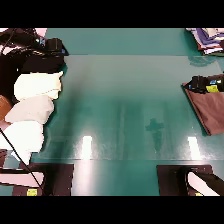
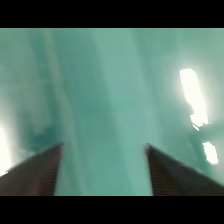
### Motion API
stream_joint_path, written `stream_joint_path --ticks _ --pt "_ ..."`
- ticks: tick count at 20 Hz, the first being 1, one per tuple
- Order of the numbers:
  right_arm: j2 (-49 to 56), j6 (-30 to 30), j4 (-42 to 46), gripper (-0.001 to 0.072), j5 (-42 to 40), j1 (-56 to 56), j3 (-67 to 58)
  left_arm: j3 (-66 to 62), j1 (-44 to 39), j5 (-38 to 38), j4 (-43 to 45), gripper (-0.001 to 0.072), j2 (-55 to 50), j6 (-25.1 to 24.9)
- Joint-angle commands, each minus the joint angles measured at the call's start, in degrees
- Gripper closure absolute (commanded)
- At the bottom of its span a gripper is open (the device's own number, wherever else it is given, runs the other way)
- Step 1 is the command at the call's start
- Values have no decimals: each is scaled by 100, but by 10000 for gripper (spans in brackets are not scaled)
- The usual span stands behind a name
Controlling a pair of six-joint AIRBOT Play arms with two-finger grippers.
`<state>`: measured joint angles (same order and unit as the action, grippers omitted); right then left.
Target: Fold the shirts.
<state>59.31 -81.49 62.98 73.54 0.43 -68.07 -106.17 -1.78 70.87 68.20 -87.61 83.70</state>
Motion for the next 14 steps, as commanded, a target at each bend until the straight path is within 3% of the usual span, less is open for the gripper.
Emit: stream_joint_path --ticks 1,3,14 --pt "-4 -4 -31 693 15 7 -2 -7 7 -925 1316 83 -90 184" --pt "-4 -9 -52 693 -2 13 -2 -11 118 -1425 1899 83 -323 304" --pt "20 -4 -26 694 -11 339 11 -13 1010 -2636 1878 83 -2142 284"
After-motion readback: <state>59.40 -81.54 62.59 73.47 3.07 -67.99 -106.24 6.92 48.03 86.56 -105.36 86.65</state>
